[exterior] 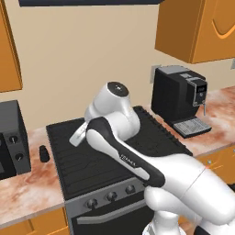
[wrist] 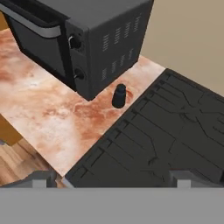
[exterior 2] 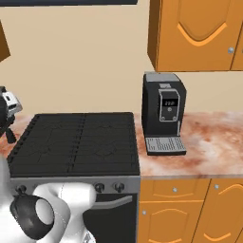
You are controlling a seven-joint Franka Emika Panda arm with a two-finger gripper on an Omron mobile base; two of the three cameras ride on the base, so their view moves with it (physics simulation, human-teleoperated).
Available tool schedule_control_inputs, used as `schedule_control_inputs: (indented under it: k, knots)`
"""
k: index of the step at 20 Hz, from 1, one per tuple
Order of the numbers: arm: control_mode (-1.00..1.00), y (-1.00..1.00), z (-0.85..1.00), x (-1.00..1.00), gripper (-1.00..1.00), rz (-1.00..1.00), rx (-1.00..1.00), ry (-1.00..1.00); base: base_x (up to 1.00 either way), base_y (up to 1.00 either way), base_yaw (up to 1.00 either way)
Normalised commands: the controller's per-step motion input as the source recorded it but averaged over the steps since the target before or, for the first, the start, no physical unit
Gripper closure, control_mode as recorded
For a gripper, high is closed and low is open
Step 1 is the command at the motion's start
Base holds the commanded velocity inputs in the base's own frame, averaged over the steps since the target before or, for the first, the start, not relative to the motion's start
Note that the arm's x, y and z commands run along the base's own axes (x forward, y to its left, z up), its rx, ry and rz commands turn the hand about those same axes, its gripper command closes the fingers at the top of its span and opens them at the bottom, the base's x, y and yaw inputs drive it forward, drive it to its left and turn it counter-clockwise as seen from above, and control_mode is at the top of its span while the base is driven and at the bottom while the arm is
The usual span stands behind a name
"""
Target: Collect the paprika, ketchup, and shaker from the cabinet and place them next to the stove.
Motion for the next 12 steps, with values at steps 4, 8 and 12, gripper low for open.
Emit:
schedule_control_inputs:
  k: [4,8,12]
  knots:
    - [-1.0,-1.0,-0.04,-0.04,-1.0,-0.08,0.0,0.06,0.0,0.0,0.0]
    - [-1.0,-1.0,-0.38,-0.36,-1.0,-0.15,0.01,0.0,0.0,0.0,0.0]
    - [-1.0,-1.0,-0.57,-0.43,-1.0,-0.22,0.01,0.01,0.0,0.0,0.0]
